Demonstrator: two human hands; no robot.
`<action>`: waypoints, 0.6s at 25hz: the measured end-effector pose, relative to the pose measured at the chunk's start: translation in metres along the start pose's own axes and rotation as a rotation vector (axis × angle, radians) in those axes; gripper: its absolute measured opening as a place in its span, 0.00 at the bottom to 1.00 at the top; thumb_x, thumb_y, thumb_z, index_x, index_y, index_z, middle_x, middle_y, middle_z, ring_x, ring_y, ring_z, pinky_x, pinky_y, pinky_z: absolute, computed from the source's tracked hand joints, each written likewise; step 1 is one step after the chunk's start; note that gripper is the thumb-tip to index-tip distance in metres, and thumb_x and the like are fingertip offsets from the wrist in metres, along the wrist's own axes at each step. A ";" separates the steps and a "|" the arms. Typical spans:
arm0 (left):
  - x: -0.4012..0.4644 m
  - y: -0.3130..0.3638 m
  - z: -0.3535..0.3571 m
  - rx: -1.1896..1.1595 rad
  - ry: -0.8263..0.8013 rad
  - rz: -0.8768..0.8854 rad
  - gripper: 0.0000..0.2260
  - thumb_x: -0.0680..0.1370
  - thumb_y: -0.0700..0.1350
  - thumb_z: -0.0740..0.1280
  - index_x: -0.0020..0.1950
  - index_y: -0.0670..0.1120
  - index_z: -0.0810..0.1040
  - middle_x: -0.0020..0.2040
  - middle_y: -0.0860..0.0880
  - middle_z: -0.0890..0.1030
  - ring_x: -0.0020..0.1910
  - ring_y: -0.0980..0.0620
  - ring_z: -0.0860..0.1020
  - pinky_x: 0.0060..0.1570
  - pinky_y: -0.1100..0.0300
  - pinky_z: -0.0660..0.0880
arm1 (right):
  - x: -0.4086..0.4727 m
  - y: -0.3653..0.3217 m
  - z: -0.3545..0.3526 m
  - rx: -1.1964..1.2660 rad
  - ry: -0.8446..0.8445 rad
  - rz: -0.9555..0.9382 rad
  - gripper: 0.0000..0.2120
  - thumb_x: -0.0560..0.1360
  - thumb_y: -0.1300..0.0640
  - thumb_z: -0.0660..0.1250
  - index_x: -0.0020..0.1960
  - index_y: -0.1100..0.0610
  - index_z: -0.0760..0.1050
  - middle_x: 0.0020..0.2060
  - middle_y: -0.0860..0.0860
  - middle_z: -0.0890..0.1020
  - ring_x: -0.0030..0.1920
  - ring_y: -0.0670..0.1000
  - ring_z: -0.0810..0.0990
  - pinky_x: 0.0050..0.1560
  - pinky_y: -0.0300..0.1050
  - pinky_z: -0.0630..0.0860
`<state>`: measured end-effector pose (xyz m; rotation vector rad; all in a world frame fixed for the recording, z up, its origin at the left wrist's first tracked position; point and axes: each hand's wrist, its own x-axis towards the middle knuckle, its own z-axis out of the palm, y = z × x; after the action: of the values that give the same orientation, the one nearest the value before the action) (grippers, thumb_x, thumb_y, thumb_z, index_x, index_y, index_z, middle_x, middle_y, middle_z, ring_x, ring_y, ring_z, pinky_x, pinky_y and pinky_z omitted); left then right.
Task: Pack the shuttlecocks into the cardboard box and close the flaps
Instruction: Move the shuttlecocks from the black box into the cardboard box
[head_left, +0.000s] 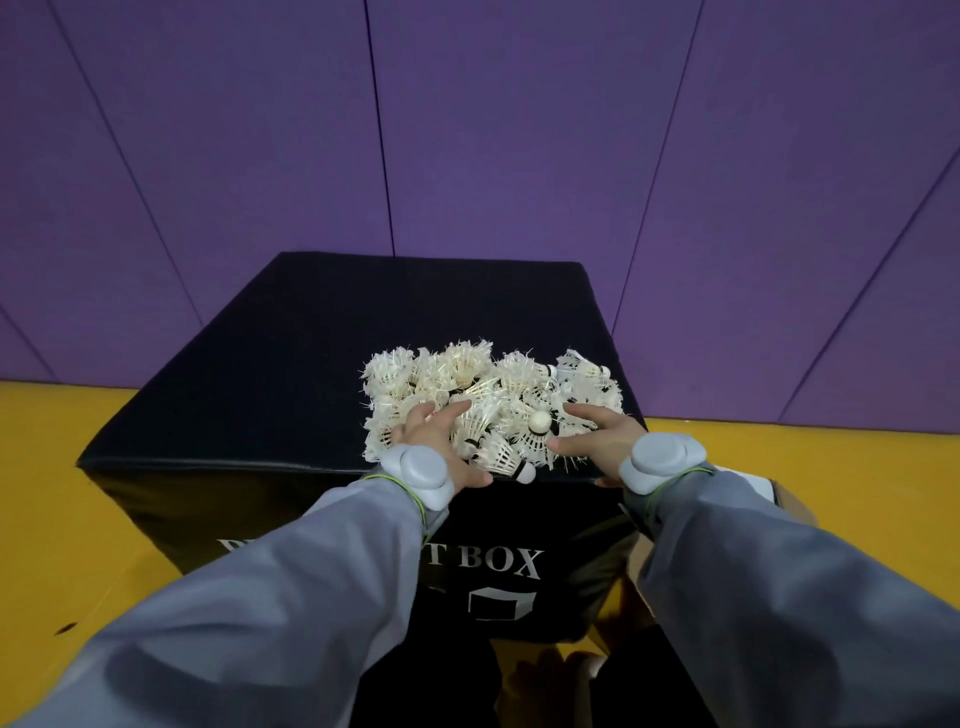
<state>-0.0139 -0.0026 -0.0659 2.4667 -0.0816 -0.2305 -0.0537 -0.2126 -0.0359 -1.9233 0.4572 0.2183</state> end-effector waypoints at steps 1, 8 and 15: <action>0.006 0.000 0.003 0.012 -0.002 0.007 0.39 0.62 0.49 0.77 0.68 0.64 0.63 0.74 0.53 0.55 0.71 0.44 0.55 0.67 0.51 0.60 | 0.005 -0.001 0.003 -0.013 -0.012 0.018 0.32 0.66 0.56 0.77 0.67 0.45 0.71 0.60 0.53 0.78 0.57 0.52 0.78 0.60 0.50 0.75; 0.029 -0.017 0.031 0.061 0.101 0.125 0.36 0.58 0.49 0.80 0.62 0.63 0.69 0.72 0.53 0.50 0.68 0.46 0.51 0.63 0.53 0.65 | 0.035 0.006 0.032 -0.339 0.043 0.054 0.36 0.62 0.60 0.79 0.65 0.41 0.70 0.68 0.54 0.60 0.61 0.54 0.71 0.62 0.41 0.71; 0.043 -0.020 0.046 0.129 0.067 0.228 0.27 0.58 0.54 0.78 0.54 0.66 0.74 0.74 0.56 0.50 0.70 0.46 0.49 0.66 0.44 0.61 | 0.053 0.006 0.047 -0.430 0.047 0.046 0.33 0.66 0.46 0.75 0.68 0.46 0.68 0.71 0.53 0.57 0.58 0.52 0.73 0.63 0.44 0.69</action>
<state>0.0199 -0.0197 -0.1196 2.5638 -0.3574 -0.0451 -0.0050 -0.1831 -0.0783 -2.3432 0.5172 0.3224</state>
